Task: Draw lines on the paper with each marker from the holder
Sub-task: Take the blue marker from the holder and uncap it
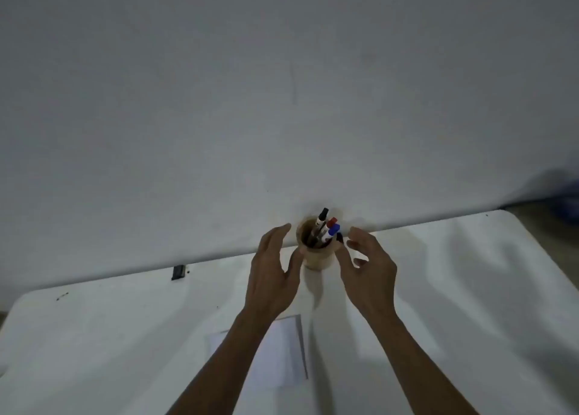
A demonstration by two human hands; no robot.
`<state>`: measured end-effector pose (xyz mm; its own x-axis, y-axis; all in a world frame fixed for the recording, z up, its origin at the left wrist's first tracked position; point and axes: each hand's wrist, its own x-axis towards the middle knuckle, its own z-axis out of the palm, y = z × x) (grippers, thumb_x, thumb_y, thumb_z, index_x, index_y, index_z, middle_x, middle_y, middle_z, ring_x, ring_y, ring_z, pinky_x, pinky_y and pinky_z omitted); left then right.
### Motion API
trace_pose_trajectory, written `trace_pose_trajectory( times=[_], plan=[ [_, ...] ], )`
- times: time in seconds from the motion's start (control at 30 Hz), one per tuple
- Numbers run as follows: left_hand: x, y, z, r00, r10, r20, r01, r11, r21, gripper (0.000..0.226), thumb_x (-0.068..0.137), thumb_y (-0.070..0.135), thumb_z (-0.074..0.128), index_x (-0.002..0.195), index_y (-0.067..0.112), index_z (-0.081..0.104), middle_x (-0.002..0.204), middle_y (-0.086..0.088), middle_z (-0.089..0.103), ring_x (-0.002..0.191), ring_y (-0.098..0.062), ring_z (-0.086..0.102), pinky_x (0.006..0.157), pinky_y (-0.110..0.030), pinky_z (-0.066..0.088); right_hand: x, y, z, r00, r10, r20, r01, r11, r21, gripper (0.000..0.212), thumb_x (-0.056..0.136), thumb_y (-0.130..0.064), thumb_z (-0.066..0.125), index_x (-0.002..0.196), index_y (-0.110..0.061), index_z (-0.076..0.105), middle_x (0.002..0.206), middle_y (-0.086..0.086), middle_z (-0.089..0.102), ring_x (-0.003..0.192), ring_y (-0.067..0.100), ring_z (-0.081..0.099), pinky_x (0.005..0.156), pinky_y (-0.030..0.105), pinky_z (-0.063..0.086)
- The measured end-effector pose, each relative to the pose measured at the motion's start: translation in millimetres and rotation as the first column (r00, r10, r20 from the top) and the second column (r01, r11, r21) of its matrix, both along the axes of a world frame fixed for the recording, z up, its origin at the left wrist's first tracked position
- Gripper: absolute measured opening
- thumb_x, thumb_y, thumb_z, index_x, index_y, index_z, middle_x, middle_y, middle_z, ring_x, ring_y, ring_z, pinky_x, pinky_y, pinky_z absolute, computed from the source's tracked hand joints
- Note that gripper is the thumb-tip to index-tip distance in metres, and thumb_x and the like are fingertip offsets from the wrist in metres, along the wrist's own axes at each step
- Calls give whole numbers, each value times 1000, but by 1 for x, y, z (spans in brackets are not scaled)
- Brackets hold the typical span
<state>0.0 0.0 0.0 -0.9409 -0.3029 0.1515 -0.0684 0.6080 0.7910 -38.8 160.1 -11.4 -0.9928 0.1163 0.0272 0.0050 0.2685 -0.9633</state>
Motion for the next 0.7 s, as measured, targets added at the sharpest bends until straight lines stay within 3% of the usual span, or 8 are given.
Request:
trace_pose_trajectory(
  times=[0.07,0.13,0.23,0.33,0.4,0.47,0.53,0.7],
  plan=[
    [-13,4,-8,999,-10,42,9,1000,21,52,96,32,62,144,20,46,144,-2,52,129,-18,54,102,-48,51,-11,-3,-5,1000,-17,24,17,1000,7,37,88,-22,79,122,-13,68,104,-4,71,98,8,67,75,13,54],
    [-20,8,-13,995,-22,92,17,998,54,55,97,35,60,146,21,43,147,-2,51,131,-18,52,103,-47,51,-18,-5,-12,999,-13,36,13,1000,13,36,86,-24,81,119,-14,70,103,-5,72,98,7,67,70,6,52],
    [-30,10,-21,994,-48,95,41,997,73,56,97,35,61,147,22,41,148,4,50,132,-11,49,104,-42,51,-26,-8,-21,999,-14,42,14,1000,16,34,85,-29,83,114,-14,74,104,-3,76,98,9,69,72,15,56],
    [-33,10,-23,995,-83,61,80,995,52,51,97,27,63,139,44,40,135,34,45,121,15,45,101,-21,49,-31,-11,-24,998,-28,61,28,1000,3,29,85,-30,82,109,-16,76,101,-3,77,97,11,70,74,28,60],
    [-34,11,-22,995,-80,56,77,995,59,55,97,26,63,132,58,34,125,48,43,117,24,44,96,-5,42,-33,-13,-26,998,-31,56,32,999,-10,25,85,-27,82,106,-15,77,99,-2,77,94,11,71,71,24,60],
    [-33,11,-23,996,-75,52,72,995,65,58,97,26,62,131,63,32,124,53,42,118,26,43,95,-2,40,-34,-14,-26,999,-33,28,33,999,-11,21,86,-23,81,104,-13,78,96,0,77,90,12,70,67,15,56],
    [-33,10,-25,997,-69,46,65,995,78,59,97,28,62,135,61,31,127,54,41,120,24,43,96,-3,41,-33,-16,-25,999,-35,13,35,999,-3,17,87,-21,80,103,-14,77,94,-2,75,89,11,69,66,13,55],
    [-32,11,-33,996,-77,35,72,989,127,53,97,28,61,143,41,37,137,34,46,126,14,47,95,-10,47,-31,-17,-17,998,-66,17,67,996,-65,14,88,-21,80,101,-22,75,97,-4,74,92,3,67,68,20,57]
  ],
)
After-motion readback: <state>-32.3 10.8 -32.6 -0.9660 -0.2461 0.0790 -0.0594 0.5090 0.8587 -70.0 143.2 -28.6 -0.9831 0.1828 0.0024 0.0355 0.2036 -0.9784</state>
